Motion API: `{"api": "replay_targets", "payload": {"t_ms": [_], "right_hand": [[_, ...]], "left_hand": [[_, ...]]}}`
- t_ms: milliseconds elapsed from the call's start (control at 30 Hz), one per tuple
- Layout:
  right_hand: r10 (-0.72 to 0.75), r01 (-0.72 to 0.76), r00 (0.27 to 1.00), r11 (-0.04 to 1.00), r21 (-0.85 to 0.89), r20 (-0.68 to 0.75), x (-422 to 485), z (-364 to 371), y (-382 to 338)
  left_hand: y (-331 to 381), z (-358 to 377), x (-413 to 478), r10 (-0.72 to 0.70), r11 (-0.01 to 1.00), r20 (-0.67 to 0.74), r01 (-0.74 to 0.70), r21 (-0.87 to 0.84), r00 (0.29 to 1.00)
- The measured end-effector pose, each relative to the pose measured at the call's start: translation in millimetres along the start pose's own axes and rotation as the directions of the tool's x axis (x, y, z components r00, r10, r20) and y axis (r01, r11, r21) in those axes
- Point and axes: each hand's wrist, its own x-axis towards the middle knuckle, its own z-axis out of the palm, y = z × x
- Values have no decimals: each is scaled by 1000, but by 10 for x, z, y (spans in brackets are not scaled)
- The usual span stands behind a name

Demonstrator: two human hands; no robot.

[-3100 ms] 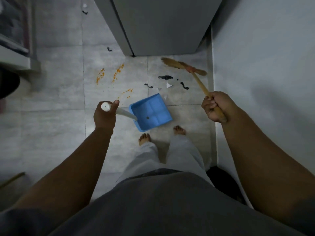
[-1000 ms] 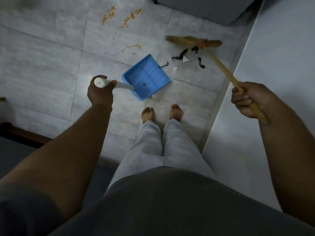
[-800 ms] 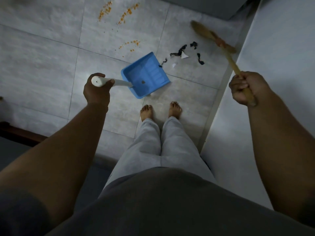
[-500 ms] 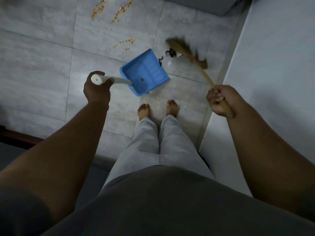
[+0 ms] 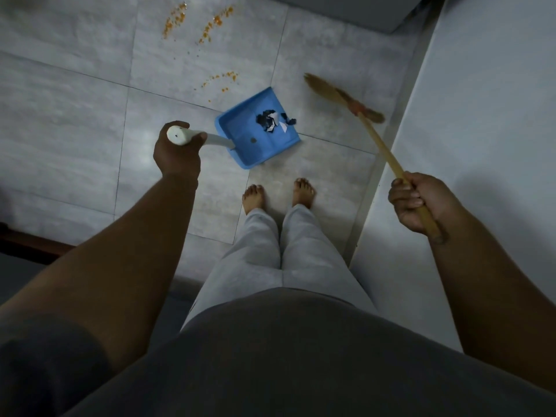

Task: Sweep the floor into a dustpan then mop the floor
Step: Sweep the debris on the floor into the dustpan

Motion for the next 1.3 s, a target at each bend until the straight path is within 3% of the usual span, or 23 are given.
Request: {"api": "replay_targets", "payload": {"t_ms": [367, 767, 1133, 1300], "right_hand": [[240, -243, 963, 970, 7, 120, -156, 14, 691], [95, -88, 992, 992, -90, 81, -538, 202, 253], [101, -19, 977, 918, -396, 186, -715, 1265, 58], [124, -5, 972, 858, -514, 198, -814, 1871, 196]], "left_hand": [[-114, -97, 13, 8, 1000, 76, -10, 26, 997], [-45, -468, 29, -120, 981, 2, 119, -153, 993], [-129, -1593, -260, -195, 900, -155, 114, -421, 968], [-270, -1969, -321, -296, 852, -240, 142, -504, 924]]}}
